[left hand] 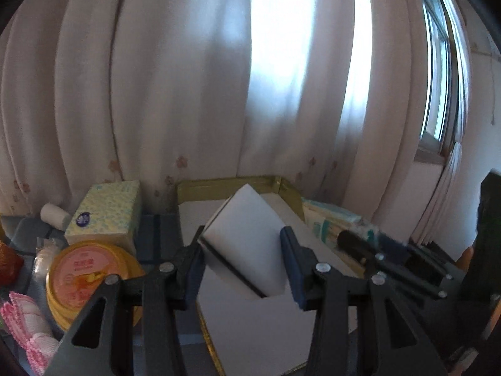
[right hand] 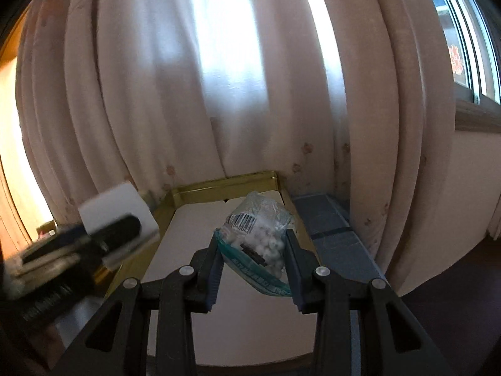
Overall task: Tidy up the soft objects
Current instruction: 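Carry the sponge and cotton bag into the gold tray and open both tools, then withdraw both tools from the tray back toward the remaining items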
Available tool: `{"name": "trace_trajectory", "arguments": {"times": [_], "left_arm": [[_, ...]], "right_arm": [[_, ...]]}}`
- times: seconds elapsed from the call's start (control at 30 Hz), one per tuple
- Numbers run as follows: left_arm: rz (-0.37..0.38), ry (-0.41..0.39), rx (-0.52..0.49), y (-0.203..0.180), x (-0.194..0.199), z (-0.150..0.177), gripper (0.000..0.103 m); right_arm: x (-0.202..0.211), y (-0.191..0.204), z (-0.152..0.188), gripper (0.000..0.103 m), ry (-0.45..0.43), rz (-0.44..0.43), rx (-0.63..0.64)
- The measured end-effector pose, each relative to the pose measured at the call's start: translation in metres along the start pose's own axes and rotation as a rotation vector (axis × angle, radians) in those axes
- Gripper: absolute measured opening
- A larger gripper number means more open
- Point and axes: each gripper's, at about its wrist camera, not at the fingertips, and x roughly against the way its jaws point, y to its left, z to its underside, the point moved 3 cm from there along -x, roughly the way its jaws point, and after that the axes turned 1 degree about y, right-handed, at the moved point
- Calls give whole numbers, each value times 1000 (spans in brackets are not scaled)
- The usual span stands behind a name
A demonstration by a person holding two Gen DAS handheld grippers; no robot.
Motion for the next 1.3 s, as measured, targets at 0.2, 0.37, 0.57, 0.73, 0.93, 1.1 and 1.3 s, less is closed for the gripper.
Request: {"name": "trace_trajectory", "arguments": {"times": [0.2, 0.37, 0.57, 0.73, 0.93, 1.1, 1.3], "left_arm": [[-15, 29, -16, -2, -14, 11, 45], [-38, 42, -47, -6, -21, 15, 46], [-67, 27, -3, 4, -18, 11, 79], [-136, -49, -15, 8, -3, 9, 102], [-201, -49, -83, 7, -2, 10, 103], [-193, -69, -60, 13, 4, 11, 103], [-192, -67, -61, 12, 4, 11, 103]], "right_arm": [[-2, -5, 1, 39, 9, -4, -8], [-10, -3, 2, 41, 40, -35, 6], [6, -7, 0, 69, -28, -27, -30], [32, 2, -1, 83, -152, 45, -4], [32, 18, -2, 83, -149, 85, 63], [36, 12, -1, 83, -163, 103, 37], [42, -4, -1, 83, -183, 146, -44]]}}
